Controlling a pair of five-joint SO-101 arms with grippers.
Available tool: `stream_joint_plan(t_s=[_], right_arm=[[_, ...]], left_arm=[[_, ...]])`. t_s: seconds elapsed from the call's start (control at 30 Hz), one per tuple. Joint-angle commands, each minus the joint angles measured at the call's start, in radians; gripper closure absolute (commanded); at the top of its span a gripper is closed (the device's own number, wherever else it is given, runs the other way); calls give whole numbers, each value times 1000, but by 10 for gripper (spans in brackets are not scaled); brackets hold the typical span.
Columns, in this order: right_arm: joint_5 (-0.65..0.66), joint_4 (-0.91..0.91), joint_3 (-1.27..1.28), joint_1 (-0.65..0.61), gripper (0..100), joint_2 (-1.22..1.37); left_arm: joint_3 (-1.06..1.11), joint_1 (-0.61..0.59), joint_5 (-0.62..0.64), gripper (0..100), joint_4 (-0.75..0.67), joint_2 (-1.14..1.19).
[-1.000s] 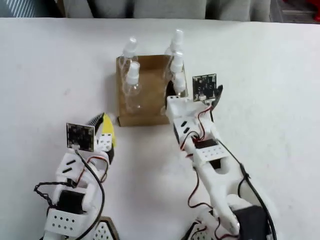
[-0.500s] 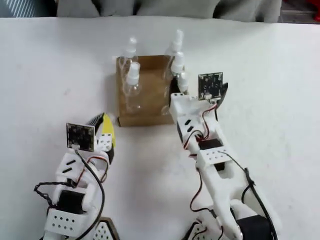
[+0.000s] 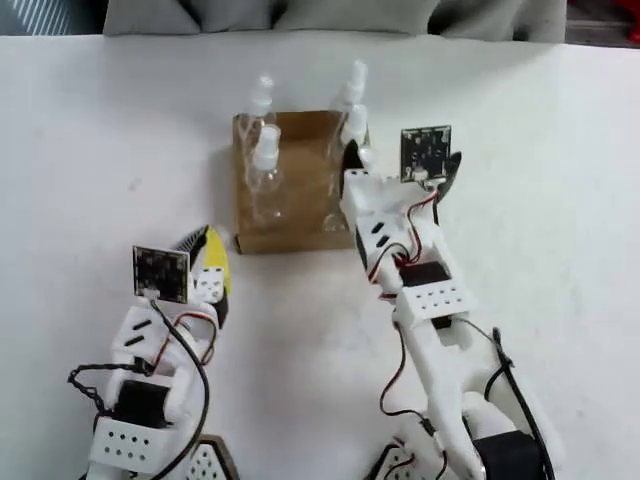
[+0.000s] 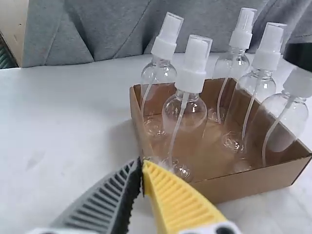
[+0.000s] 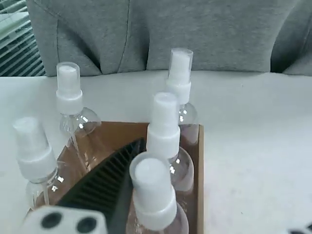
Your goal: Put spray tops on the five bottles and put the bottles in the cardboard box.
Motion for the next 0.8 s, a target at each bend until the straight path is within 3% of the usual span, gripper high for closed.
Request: stream_joint_plan(t_s=[0.0,0.2,0.77], right_arm=[[9,5,-69,8,481,-42],[11,12,-104,5,482,-44],[12,447,-193,-27,484,-406]], left_arm=[[-5,-8,-14,980,-29,-18],[-2,-8,-14,980,-29,-18],[0,-12,-14,980,-29,-18]])
